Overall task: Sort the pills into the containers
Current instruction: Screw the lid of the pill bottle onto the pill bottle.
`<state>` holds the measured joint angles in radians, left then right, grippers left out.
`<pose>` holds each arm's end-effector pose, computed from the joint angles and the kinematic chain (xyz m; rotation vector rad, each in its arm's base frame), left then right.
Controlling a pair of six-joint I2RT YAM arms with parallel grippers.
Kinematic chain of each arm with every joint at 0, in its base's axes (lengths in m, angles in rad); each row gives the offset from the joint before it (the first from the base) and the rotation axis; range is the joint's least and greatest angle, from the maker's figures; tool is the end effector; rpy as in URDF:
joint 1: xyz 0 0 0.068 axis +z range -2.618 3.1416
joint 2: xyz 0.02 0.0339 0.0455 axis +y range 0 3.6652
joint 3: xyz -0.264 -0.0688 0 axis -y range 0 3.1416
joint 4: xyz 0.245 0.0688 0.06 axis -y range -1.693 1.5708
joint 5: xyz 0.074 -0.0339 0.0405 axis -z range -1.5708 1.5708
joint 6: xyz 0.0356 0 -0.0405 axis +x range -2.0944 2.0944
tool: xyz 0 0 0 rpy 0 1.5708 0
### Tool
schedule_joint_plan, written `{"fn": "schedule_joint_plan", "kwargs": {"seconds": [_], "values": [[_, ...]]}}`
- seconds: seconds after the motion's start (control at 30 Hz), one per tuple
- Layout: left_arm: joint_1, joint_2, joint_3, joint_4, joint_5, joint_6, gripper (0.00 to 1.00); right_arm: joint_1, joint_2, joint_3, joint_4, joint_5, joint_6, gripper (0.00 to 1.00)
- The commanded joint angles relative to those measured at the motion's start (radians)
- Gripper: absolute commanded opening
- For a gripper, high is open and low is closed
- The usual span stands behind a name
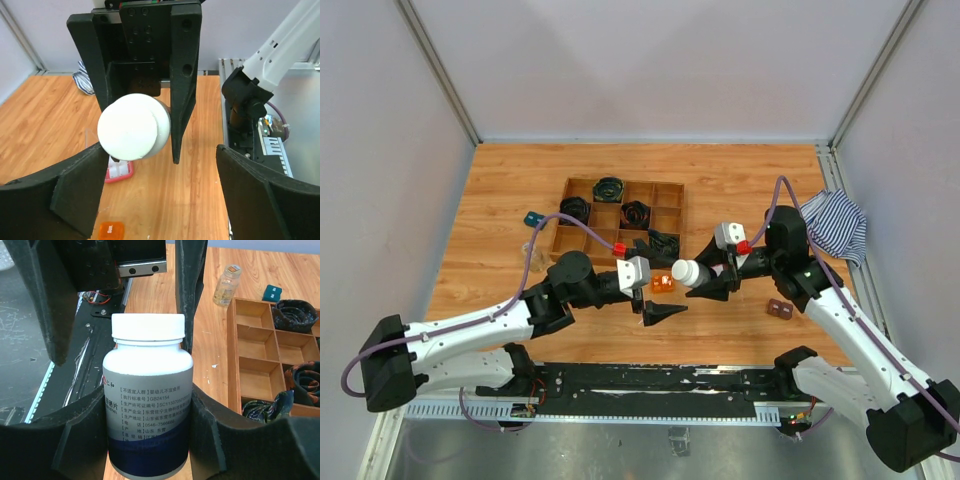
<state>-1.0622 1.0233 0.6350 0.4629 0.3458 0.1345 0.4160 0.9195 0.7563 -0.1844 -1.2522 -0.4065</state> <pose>0.1060 -0.2148 0.3097 1.1196 1.1219 -0.9942 0.1615 0.1083 0.3138 -1.4101 1.1642 1.1848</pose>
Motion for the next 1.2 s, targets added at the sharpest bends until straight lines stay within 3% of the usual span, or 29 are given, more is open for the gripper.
{"fn": "schedule_joint_plan", "kwargs": {"seconds": [0.0, 0.07, 0.23, 0.43, 0.5, 0.67, 0.93, 1.17], "values": [[0.005, -0.040, 0.000, 0.000, 0.060, -0.035, 0.93, -0.010, -0.011, 0.015, 0.039, 0.010, 0.006, 0.01], [0.005, -0.075, -0.022, 0.025, 0.032, -0.063, 0.98, -0.010, -0.013, 0.016, 0.036, 0.011, 0.005, 0.01], [0.005, -0.202, -0.128, 0.099, -0.066, -0.212, 0.99, -0.010, -0.014, 0.016, 0.034, 0.013, 0.000, 0.01], [0.005, -0.332, -0.338, 0.458, -0.163, -0.633, 0.99, -0.009, -0.010, 0.016, 0.030, 0.016, -0.006, 0.00], [0.004, -0.346, -0.352, 0.482, -0.223, -0.760, 0.97, -0.009, -0.007, 0.016, 0.029, 0.016, -0.006, 0.01], [-0.010, -0.343, -0.262, 0.275, -0.400, -0.861, 0.84, -0.009, -0.005, 0.016, 0.029, 0.022, -0.010, 0.01], [-0.269, -0.179, 0.030, -0.130, -0.892, -0.654, 0.81, -0.012, -0.002, 0.018, 0.020, 0.028, -0.015, 0.00], [-0.308, 0.000, 0.247, -0.364, -1.003, -0.617, 0.77, -0.011, -0.002, 0.020, 0.018, 0.034, -0.015, 0.01]]}}
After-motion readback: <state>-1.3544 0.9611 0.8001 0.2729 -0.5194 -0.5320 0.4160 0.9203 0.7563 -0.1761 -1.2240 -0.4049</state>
